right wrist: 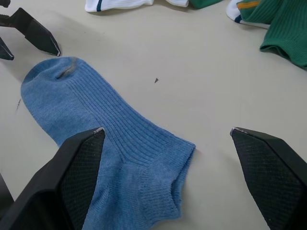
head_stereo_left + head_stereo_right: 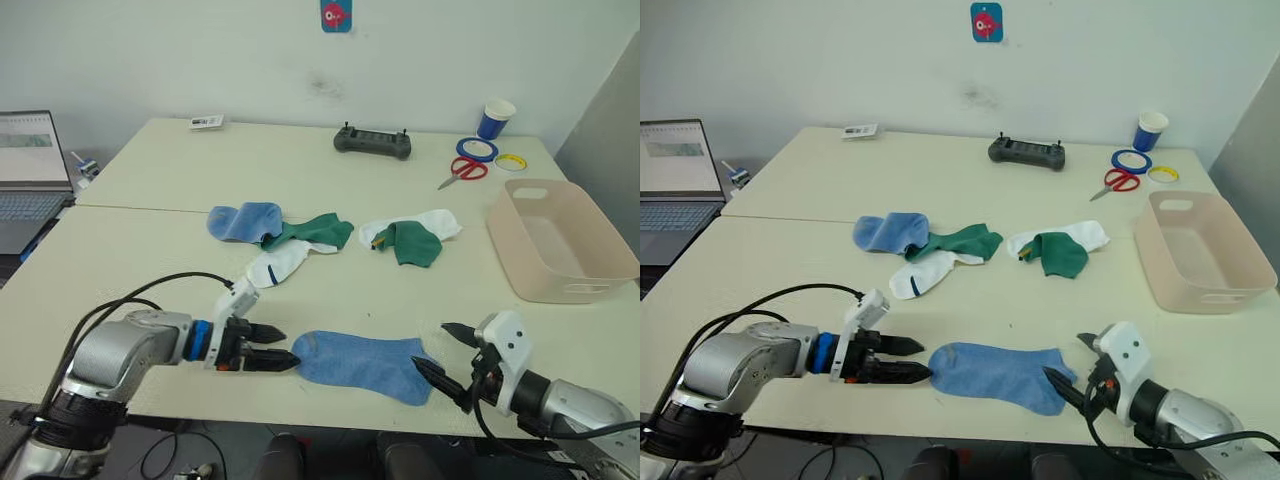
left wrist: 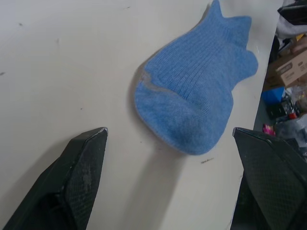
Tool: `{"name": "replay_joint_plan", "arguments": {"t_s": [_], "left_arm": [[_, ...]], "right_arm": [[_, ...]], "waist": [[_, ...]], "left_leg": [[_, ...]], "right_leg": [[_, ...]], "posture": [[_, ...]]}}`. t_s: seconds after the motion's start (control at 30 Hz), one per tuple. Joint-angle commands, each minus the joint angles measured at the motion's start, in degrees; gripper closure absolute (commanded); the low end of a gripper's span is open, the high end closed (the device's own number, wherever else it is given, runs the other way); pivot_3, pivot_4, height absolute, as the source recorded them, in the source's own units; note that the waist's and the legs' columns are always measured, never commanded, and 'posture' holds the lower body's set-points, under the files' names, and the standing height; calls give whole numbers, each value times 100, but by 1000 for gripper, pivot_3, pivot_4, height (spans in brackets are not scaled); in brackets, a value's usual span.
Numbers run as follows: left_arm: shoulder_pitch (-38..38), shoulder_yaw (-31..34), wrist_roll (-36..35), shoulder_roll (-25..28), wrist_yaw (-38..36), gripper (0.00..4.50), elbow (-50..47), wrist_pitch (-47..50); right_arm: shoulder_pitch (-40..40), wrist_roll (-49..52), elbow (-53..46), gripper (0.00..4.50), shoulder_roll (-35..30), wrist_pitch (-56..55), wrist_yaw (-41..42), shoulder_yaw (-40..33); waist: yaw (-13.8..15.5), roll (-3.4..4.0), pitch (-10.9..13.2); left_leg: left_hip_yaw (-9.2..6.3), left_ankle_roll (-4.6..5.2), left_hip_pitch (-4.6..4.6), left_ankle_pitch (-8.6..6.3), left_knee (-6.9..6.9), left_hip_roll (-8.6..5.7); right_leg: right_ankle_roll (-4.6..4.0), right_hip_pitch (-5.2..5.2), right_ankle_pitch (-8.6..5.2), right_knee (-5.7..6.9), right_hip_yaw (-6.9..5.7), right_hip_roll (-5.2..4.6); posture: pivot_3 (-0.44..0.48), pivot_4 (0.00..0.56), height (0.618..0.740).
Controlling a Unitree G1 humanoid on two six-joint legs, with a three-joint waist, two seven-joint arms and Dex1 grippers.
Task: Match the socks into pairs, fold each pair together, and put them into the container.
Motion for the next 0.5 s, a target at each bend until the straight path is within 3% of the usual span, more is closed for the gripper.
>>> {"name": "replay_joint_plan", "arguments": {"t_s": [0.03,0.2,0.43,0.5], "left_arm": [[176,-33,-168,-91,367,534,-388,275],[307,-133,-313,-276,701,1857,-585,456],[322,-117,-508,-454,1003,4040,-744,602],[341,-101,-519,-425,1029,4500,-762,567]], "right_arm": [[148,-178,-204,0,25,-164,-88,41],[315,-437,-138,0,44,-138,-225,84],[392,-556,188,0,296,83,-481,228],[412,-624,299,386,350,160,-539,352]], "waist": [[-2,1,0],[-6,6,-4],[-6,6,-4],[-6,6,-3]], "left_leg": [[2,0,0,0,-1,0],[1,0,4,0,-6,1],[3,-1,3,0,-7,1],[1,-1,3,0,-8,2]], "right_leg": [[-1,0,-1,0,1,0],[-2,-1,-2,0,1,0],[-3,-2,-2,-1,2,0],[-3,-3,-2,0,1,1]], "posture": [[0,150,740],[0,150,740],[0,150,740],[0,150,740]]}}
